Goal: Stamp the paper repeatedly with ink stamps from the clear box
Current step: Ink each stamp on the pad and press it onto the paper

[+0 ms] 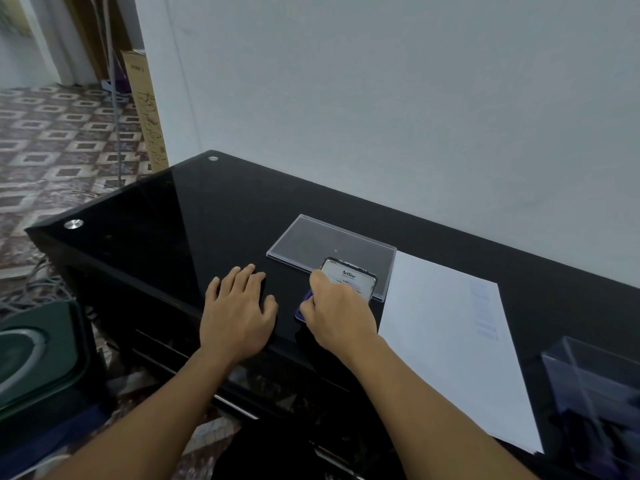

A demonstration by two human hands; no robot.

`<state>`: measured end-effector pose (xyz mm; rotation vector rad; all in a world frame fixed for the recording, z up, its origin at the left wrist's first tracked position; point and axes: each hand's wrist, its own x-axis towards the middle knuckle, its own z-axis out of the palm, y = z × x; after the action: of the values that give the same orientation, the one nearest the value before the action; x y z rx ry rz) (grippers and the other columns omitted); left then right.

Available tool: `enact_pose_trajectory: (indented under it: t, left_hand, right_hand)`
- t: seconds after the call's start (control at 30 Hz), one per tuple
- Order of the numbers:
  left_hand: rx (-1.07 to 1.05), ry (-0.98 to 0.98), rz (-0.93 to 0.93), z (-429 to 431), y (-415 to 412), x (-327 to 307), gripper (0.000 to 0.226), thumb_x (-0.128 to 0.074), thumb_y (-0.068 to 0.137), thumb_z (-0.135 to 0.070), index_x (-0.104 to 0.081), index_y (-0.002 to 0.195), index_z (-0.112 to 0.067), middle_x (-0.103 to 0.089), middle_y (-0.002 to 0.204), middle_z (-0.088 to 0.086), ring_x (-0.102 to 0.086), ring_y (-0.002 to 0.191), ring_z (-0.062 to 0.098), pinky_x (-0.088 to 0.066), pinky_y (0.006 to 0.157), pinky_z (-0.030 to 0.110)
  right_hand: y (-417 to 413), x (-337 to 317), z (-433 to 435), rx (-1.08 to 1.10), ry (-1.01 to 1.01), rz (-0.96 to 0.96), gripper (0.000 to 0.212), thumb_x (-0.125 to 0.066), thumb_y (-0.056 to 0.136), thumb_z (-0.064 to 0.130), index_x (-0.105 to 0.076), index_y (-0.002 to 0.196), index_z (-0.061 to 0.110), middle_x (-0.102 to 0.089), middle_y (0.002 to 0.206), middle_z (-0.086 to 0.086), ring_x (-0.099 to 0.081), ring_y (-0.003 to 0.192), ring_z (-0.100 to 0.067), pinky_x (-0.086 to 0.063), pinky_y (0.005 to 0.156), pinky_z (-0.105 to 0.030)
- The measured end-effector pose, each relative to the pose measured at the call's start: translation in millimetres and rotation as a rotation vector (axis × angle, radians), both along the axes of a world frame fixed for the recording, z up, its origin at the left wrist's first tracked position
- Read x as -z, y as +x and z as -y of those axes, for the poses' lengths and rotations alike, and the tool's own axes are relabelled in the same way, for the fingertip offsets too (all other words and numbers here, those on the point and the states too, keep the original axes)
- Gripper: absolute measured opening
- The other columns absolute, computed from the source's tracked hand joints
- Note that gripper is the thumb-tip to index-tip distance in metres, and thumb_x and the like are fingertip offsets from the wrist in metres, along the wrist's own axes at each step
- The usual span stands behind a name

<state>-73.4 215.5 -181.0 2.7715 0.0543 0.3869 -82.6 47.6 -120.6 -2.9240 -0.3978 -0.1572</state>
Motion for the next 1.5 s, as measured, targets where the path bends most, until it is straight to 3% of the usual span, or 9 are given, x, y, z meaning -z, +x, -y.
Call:
enact_pose_trajectory:
  t: [0.07,0.2,0.33,0.53,0.67,0.9,1.17,1.37,1.5]
  left_hand:
    - [-0.004,-0.003,0.004,0,0,0,0.052,-0.040,0.098,-0.043,-0.045,0.145,-0.022,-0.034,0.158,-0.001,-0.021,0.149,0.018,-0.012,0.122,0.045]
    - [-0.005,0.002,0.002,0,0,0,0.052,-0.040,0.098,-0.043,-0.045,0.145,-0.022,-0.034,0.158,-0.002,-0.022,0.149,0.018,-0.012,0.122,0.044]
    - [-0.006,0.001,0.007,0,0,-1,0.052,-0.040,0.098,-0.043,-0.045,0.145,-0.023,-0.034,0.158,-0.002,-0.022,0.148,0.018,-0.012,0.122,0.044]
    - [0.002,-0.004,-0.001,-1,0,-2,0.052,-0.039,0.098,-0.044,-0.044,0.145,-0.023,-0.034,0.158,-0.002,-0.022,0.149,0.017,-0.012,0.122,0.044]
    - [0.008,0.011,-0.011,-1,-1,-2,0.053,-0.037,0.098,-0.046,-0.043,0.146,-0.024,-0.032,0.159,-0.003,-0.020,0.149,0.017,-0.012,0.122,0.044]
    - [0.021,0.022,-0.026,-2,-1,-1,0.054,-0.035,0.099,-0.045,-0.040,0.148,-0.024,-0.029,0.160,-0.002,-0.018,0.150,0.017,-0.011,0.122,0.044]
    - [0.056,-0.050,-0.115,-4,1,-11,0.054,-0.039,0.099,-0.042,-0.037,0.149,-0.023,-0.025,0.162,-0.001,-0.013,0.151,0.018,-0.006,0.122,0.045]
    - [0.099,-0.159,-0.120,9,4,-39,0.049,-0.051,0.093,-0.031,-0.047,0.140,-0.015,-0.045,0.149,0.005,-0.033,0.141,0.023,-0.026,0.116,0.048]
    - [0.226,-0.211,-0.126,42,1,-58,0.048,-0.051,0.094,-0.031,-0.048,0.138,-0.013,-0.049,0.144,0.006,-0.039,0.135,0.023,-0.034,0.113,0.042]
  right_hand:
    - [0,1,0,-0.002,0.018,-0.004,0.011,-0.052,0.100,0.024,-0.043,0.103,0.018,-0.063,0.097,-0.010,-0.066,0.087,-0.034,-0.055,0.065,-0.039]
    - [12,3,-1,0.003,0.020,-0.036,0.018,-0.049,0.099,0.027,-0.035,0.093,0.017,-0.058,0.090,-0.007,-0.058,0.075,-0.031,-0.039,0.058,-0.035]
    - [16,1,-1,0.054,0.105,-0.058,0.017,-0.052,0.097,0.025,-0.037,0.092,0.017,-0.054,0.080,-0.007,-0.053,0.074,-0.031,-0.043,0.059,-0.036]
    - [18,3,-1,0.042,0.101,-0.048,0.016,-0.055,0.098,0.027,-0.042,0.094,0.020,-0.064,0.092,-0.008,-0.060,0.076,-0.026,-0.047,0.059,-0.033]
    - [17,5,1,0.025,0.038,-0.046,0.016,-0.051,0.099,0.030,-0.050,0.104,0.015,-0.059,0.093,-0.005,-0.058,0.074,-0.025,-0.053,0.065,-0.038]
    - [10,-4,1,0.020,0.082,-0.091,0.013,-0.050,0.098,0.025,-0.040,0.094,0.018,-0.060,0.091,-0.009,-0.062,0.080,-0.031,-0.052,0.063,-0.040]
    - [-4,-19,11,0.046,0.162,-0.083,0.010,-0.049,0.097,0.028,-0.046,0.095,0.019,-0.067,0.095,-0.008,-0.062,0.085,-0.028,-0.057,0.072,-0.043]
    - [-22,-35,44,0.094,0.167,-0.092,0.015,-0.049,0.099,0.029,-0.041,0.088,0.023,-0.066,0.102,-0.005,-0.059,0.086,-0.023,-0.047,0.062,-0.033]
    - [-38,-40,79,0.161,0.157,-0.076,0.015,-0.049,0.098,0.029,-0.043,0.090,0.019,-0.060,0.087,-0.003,-0.054,0.072,-0.022,-0.039,0.054,-0.030]
